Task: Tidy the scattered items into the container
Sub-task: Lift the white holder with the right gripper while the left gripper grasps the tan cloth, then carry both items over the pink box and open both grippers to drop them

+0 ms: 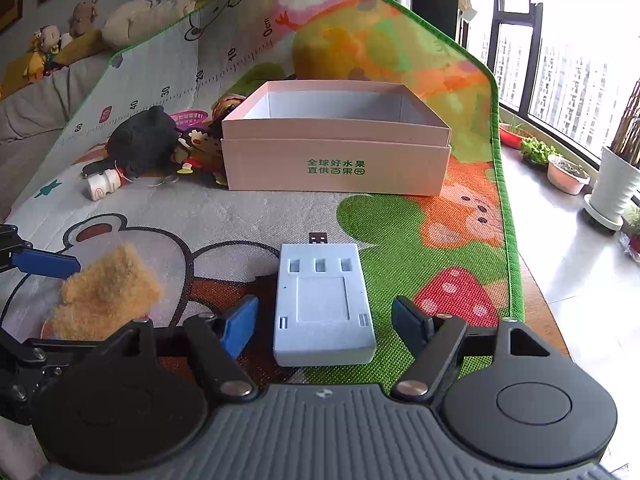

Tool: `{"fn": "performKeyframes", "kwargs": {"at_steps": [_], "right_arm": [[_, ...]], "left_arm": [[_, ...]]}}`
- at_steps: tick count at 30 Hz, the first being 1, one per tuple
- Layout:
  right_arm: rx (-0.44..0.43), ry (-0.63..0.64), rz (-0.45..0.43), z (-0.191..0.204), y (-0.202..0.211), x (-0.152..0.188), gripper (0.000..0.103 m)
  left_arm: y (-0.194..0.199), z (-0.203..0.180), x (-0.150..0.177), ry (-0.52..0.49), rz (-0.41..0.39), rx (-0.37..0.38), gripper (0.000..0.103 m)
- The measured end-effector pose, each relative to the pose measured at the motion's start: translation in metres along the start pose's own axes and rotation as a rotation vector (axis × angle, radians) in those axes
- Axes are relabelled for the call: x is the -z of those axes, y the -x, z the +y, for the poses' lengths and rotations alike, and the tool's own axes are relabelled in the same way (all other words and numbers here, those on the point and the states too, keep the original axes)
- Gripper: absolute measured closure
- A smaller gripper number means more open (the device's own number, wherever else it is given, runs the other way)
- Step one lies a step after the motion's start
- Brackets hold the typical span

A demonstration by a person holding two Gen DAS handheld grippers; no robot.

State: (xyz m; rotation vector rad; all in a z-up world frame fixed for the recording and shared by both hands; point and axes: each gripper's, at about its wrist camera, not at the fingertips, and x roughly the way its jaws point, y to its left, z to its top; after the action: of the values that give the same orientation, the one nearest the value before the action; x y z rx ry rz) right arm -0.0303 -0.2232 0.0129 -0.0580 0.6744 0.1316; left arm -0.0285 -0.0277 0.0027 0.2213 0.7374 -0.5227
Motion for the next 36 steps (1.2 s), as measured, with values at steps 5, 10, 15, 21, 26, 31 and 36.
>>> {"fn": "performKeyframes", "kwargs": {"at_steps": [5,10,15,21,26,31,36], "right_arm": [[-0.015,0.000,0.008,0.001,-0.010,-0.008,0.035],[-0.023,0.007,0.017,0.003,-0.005,-0.008,0.055],[-0.015,0.010,0.021,0.001,0.004,-0.005,0.055],[-0.008,0.023,-0.001,0.002,0.022,-0.006,0.055],[-0.006,0.036,-0.027,0.003,0.038,-0.007,0.055],[-0.015,0.038,-0.048,0.001,0.052,-0.009,0.055],[-0.013,0.056,-0.055,0.004,0.061,-0.010,0.056]], "left_arm": [[-0.001,-0.003,-0.001,-0.010,-0.015,-0.004,0.019],[0.003,-0.003,-0.002,-0.008,-0.023,0.007,0.041],[0.007,-0.004,-0.002,-0.011,-0.029,0.018,0.047],[0.013,-0.008,-0.001,-0.022,-0.044,0.034,0.050],[0.018,-0.011,-0.004,-0.031,-0.057,0.027,0.051],[0.025,-0.013,-0.007,-0.043,-0.075,0.014,0.051],[0.035,-0.017,-0.011,-0.057,-0.100,0.012,0.051]]}}
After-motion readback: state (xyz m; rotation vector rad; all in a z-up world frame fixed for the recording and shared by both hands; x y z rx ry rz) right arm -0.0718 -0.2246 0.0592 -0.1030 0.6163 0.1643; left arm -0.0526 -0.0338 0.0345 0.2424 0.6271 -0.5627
